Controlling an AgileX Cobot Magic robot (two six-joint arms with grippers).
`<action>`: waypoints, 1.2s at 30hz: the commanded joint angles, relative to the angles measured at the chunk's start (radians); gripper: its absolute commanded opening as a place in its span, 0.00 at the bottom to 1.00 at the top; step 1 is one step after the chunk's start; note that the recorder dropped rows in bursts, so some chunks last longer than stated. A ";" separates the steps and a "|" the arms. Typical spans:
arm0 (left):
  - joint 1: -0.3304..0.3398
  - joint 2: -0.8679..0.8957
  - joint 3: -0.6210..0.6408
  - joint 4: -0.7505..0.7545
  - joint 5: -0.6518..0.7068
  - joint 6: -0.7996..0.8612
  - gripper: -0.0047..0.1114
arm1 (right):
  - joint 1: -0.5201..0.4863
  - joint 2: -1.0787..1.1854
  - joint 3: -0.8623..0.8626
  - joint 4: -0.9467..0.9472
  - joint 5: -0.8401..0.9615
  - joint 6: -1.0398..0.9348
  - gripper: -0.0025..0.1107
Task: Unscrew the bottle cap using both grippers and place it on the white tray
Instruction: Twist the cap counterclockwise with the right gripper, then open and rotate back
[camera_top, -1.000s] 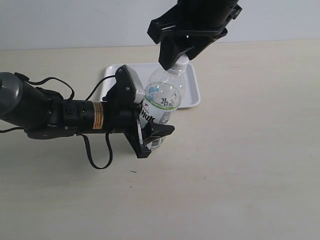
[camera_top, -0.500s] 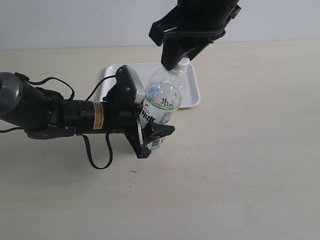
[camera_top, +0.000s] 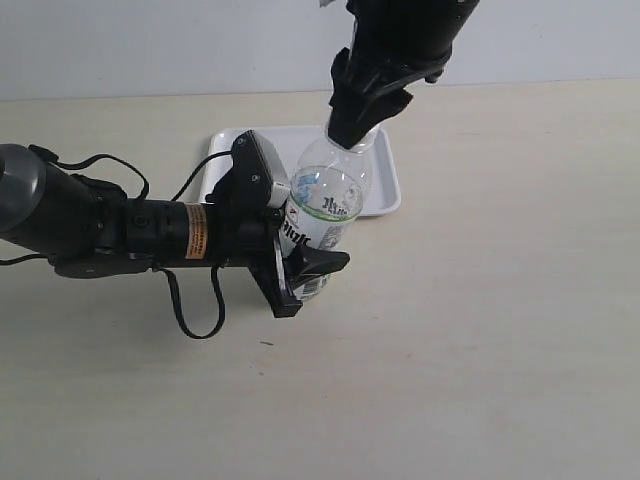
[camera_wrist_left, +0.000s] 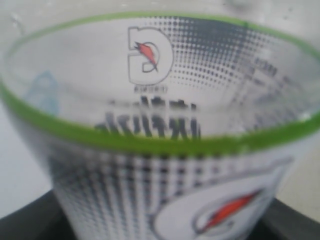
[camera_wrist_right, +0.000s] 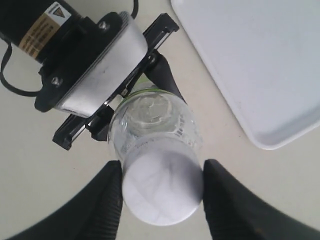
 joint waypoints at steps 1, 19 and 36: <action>-0.003 -0.004 -0.001 0.015 0.029 -0.026 0.05 | 0.002 0.000 -0.005 -0.012 0.021 -0.176 0.02; -0.003 -0.004 -0.001 0.017 0.029 -0.040 0.05 | 0.002 0.000 -0.005 -0.008 0.021 -0.682 0.02; -0.003 -0.004 -0.001 0.017 0.025 -0.047 0.05 | 0.002 0.000 -0.005 0.002 0.021 -1.323 0.02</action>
